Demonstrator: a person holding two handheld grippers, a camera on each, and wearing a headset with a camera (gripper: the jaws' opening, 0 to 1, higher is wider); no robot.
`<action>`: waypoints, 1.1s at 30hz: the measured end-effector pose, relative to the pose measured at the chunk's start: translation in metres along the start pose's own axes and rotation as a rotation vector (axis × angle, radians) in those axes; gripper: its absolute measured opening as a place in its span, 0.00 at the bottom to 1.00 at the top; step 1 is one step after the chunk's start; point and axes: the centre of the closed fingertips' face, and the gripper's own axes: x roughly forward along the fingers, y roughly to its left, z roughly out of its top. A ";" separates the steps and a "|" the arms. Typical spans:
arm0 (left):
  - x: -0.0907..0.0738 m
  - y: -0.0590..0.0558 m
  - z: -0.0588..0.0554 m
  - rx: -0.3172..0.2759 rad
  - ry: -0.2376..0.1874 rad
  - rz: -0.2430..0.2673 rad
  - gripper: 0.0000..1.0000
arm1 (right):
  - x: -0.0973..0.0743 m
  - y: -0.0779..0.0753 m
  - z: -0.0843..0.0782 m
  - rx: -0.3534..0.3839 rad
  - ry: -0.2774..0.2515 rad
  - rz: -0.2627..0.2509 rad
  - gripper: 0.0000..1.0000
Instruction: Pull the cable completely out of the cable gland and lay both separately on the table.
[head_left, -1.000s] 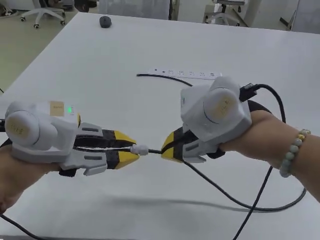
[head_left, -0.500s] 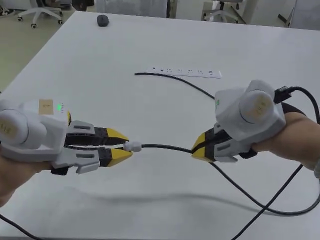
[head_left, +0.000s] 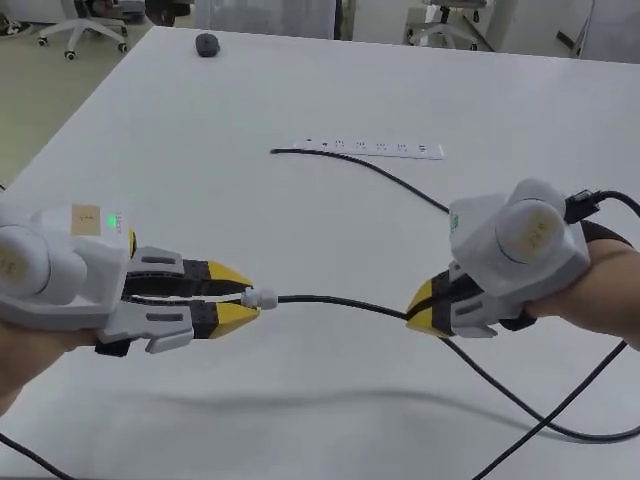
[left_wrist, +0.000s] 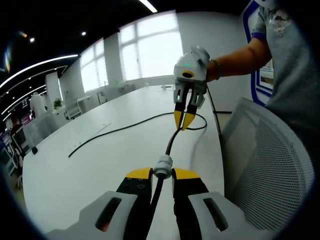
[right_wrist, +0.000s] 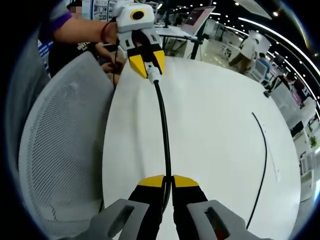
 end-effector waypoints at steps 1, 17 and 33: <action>0.000 0.000 0.000 -0.002 -0.002 0.002 0.16 | 0.001 0.000 -0.002 0.000 0.004 0.001 0.00; -0.001 -0.001 -0.001 -0.024 -0.008 0.000 0.15 | 0.009 0.006 -0.029 0.032 0.048 0.011 0.00; 0.002 -0.003 -0.001 -0.046 -0.021 0.000 0.15 | -0.002 0.003 -0.004 0.043 -0.015 -0.017 0.06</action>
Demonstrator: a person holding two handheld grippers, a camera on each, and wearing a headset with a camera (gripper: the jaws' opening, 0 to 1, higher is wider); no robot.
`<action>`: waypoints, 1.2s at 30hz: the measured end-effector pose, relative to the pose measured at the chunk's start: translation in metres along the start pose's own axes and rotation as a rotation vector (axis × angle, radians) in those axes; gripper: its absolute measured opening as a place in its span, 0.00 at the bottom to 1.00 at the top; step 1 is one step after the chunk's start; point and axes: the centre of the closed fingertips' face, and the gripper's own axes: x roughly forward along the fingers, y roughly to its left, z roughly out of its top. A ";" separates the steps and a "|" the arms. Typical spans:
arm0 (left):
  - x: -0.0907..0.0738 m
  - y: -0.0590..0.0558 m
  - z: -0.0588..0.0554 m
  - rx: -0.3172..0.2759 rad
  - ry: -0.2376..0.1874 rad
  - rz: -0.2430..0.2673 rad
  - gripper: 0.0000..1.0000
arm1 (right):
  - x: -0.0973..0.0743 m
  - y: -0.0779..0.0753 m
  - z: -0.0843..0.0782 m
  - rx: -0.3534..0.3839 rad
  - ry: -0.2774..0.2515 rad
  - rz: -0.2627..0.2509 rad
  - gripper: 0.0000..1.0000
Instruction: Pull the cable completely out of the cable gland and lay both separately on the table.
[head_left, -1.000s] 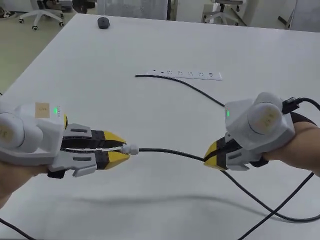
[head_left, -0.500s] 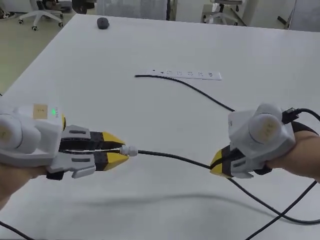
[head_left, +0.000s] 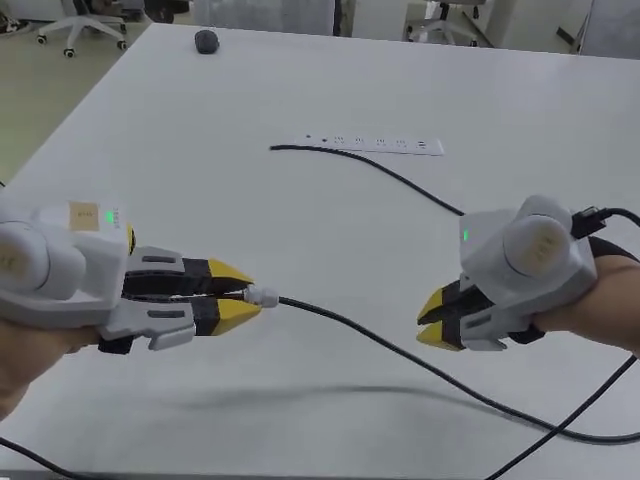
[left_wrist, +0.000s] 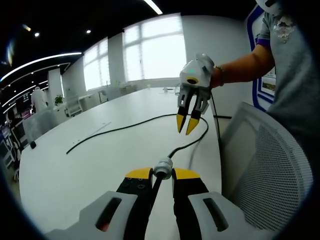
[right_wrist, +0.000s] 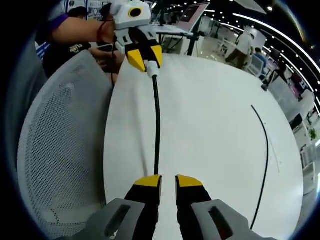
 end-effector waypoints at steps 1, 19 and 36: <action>0.000 0.000 0.000 -0.001 -0.002 0.000 0.15 | -0.001 0.000 0.006 -0.003 -0.013 -0.003 0.06; 0.007 -0.002 0.013 0.005 -0.023 -0.012 0.15 | 0.014 0.018 0.109 -0.127 -0.197 0.050 0.05; 0.014 -0.004 0.018 0.009 -0.032 -0.028 0.15 | 0.019 0.016 0.113 -0.127 -0.193 0.054 0.05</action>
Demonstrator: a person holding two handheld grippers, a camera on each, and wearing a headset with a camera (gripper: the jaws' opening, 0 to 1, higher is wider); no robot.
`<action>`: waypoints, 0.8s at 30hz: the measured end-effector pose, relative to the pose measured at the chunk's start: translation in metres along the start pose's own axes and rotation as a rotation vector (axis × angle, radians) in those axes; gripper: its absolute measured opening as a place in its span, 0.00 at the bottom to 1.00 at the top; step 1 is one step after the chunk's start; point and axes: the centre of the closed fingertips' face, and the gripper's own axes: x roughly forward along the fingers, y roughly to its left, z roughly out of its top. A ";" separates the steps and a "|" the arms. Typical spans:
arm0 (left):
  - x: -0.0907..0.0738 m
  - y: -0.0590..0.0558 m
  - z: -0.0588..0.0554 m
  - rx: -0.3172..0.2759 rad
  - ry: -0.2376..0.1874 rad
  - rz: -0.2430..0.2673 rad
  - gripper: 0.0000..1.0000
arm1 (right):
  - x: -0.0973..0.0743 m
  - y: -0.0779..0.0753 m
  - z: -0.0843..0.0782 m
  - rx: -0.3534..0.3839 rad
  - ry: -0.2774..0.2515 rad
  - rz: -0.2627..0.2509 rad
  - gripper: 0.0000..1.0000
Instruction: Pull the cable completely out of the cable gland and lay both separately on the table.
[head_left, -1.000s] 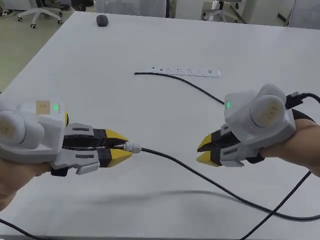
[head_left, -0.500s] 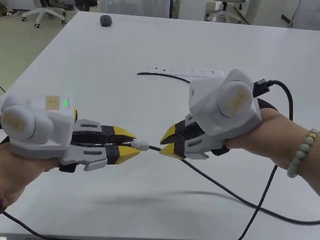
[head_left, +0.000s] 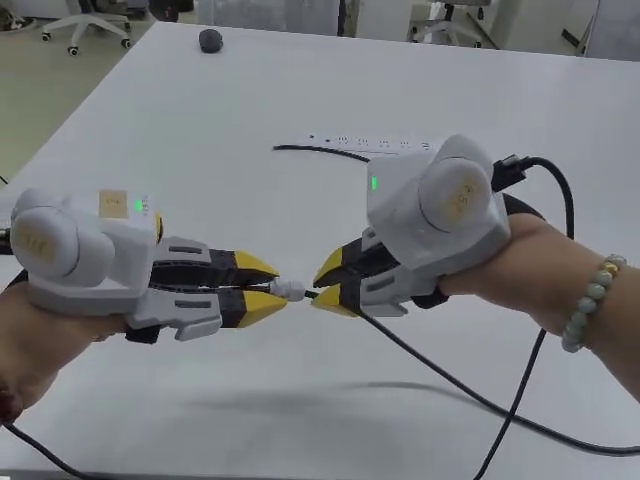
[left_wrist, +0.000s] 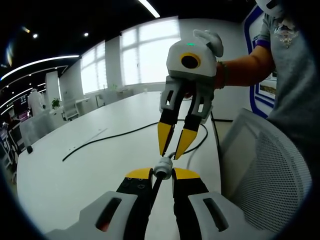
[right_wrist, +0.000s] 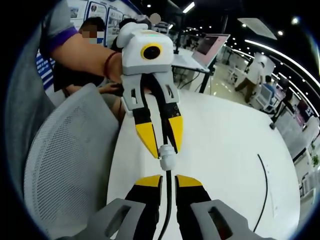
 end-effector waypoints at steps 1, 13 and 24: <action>0.000 0.000 0.000 0.000 0.000 -0.002 0.15 | 0.001 0.000 0.000 -0.001 0.000 0.003 0.05; 0.001 -0.004 0.001 -0.001 -0.005 -0.013 0.15 | 0.004 0.003 -0.002 -0.026 0.023 0.017 0.00; -0.001 -0.004 0.001 0.004 -0.005 -0.007 0.15 | 0.000 0.003 -0.003 -0.042 0.028 0.015 0.00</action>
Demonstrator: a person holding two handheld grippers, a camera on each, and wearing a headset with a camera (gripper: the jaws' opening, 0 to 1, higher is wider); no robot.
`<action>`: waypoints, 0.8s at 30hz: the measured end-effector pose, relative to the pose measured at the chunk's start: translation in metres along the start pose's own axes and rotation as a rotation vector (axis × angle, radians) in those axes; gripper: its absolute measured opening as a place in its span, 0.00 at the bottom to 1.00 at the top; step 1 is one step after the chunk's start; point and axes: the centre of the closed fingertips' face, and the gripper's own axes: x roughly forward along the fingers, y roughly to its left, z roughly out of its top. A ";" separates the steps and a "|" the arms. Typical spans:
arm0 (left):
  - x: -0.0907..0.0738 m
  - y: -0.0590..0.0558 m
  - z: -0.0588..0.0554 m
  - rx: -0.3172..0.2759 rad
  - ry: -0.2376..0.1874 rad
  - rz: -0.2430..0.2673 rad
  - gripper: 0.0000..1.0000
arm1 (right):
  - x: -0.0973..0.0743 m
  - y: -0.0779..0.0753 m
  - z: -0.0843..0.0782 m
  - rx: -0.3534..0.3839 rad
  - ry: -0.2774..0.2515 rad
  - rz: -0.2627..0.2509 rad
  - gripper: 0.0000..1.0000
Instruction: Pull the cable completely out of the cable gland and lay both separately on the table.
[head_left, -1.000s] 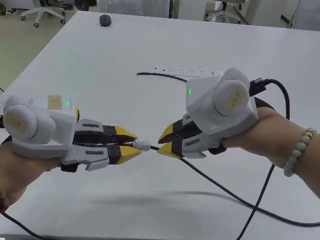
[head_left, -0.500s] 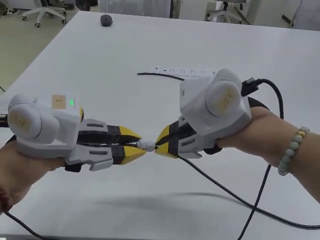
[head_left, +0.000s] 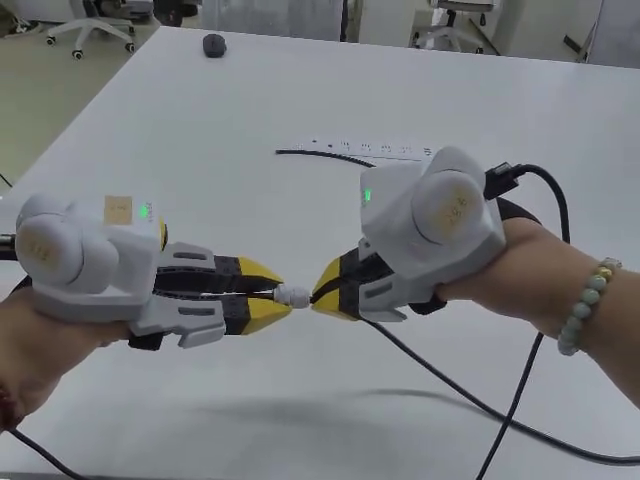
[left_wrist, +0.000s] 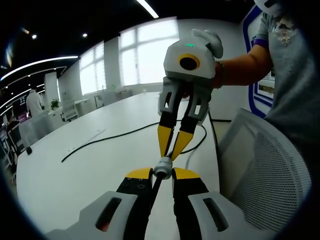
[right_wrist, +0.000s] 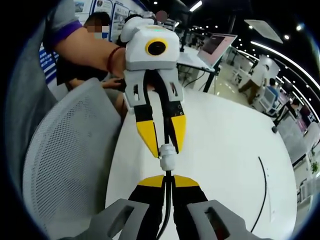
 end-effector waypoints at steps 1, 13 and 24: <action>-0.001 0.000 0.000 0.001 0.002 0.002 0.15 | -0.001 0.000 -0.002 0.001 0.003 -0.001 0.00; -0.007 0.004 -0.005 -0.004 0.011 0.017 0.15 | -0.011 -0.003 -0.025 0.032 0.034 -0.011 0.00; -0.014 0.012 -0.012 -0.018 0.020 0.044 0.15 | -0.023 -0.010 -0.044 0.081 0.052 -0.043 0.00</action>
